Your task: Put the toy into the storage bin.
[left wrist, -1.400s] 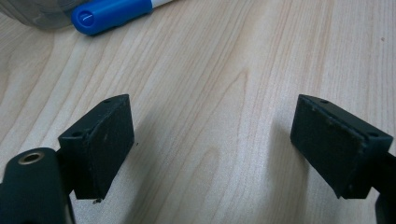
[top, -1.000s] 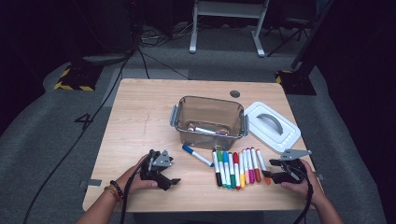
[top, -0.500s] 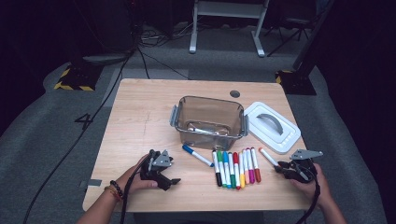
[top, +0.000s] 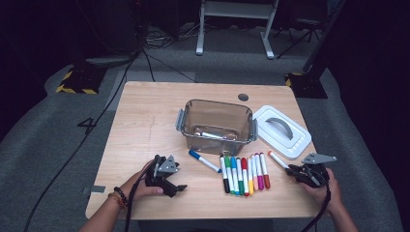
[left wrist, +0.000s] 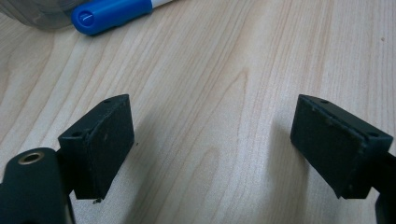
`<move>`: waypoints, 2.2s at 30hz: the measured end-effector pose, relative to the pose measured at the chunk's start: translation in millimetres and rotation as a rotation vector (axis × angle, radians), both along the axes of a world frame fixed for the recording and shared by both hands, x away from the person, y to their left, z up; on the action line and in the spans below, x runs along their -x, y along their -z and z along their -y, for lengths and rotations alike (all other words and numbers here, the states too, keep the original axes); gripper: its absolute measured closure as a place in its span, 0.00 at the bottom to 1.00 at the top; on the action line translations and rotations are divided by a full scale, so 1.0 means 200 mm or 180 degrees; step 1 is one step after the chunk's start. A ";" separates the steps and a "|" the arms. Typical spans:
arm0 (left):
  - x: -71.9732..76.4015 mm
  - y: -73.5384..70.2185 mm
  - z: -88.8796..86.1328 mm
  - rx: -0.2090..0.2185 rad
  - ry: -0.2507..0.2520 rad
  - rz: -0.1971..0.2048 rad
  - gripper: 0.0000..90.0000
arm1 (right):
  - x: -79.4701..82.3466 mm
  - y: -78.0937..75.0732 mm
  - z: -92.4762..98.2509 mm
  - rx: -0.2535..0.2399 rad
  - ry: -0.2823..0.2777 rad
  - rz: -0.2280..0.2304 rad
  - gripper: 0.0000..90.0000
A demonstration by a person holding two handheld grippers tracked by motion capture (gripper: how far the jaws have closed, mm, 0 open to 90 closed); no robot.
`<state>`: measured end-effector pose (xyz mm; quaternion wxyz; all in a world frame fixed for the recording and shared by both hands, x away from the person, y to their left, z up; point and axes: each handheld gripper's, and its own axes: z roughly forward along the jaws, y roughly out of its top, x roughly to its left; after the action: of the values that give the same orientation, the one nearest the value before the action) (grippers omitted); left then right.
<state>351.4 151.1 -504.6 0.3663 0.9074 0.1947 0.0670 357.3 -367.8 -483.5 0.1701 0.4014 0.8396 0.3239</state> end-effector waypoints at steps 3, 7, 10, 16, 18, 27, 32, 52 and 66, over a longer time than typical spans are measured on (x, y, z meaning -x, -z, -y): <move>0.00 0.00 0.00 0.0001 0.0001 0.0001 0.15 | 0.00 -0.02 0.00 -0.0048 -0.0003 0.0044 0.83; 0.00 0.00 0.00 -0.0001 0.0000 0.0000 0.15 | 0.00 -0.05 0.02 -0.0145 0.0012 0.0104 0.83; 0.00 0.00 0.00 -0.0001 0.0000 0.0000 0.15 | 0.00 -0.07 0.03 -0.0176 0.0007 0.0170 0.83; 0.00 0.00 0.00 0.0001 0.0002 0.0000 0.15 | 0.00 -0.16 0.03 -0.0272 -0.0022 0.0328 0.83; 0.00 0.00 0.00 0.0000 -0.0001 -0.0001 0.15 | 0.00 -0.19 0.03 -0.0257 -0.0032 0.0385 0.83; 0.00 0.00 0.00 0.0000 -0.0001 0.0000 0.15 | -0.04 -0.37 -0.01 -0.0282 -0.0126 0.0652 0.83; 0.00 0.00 0.00 -0.0001 -0.0001 0.0000 0.15 | -0.08 -0.46 -0.03 -0.0312 -0.0154 0.0778 0.83; 0.00 0.00 0.00 -0.0001 -0.0013 0.0000 0.15 | -0.25 -0.71 -0.33 -0.0256 -0.0658 0.0927 0.83; 0.00 0.00 0.00 -0.0002 -0.0014 -0.0001 0.15 | -0.36 -0.74 -0.66 -0.0098 -0.1124 0.0760 0.83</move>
<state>351.2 150.8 -504.5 0.3659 0.9071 0.1967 0.0677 429.2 -235.1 -336.0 0.2029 0.2093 0.8658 0.4067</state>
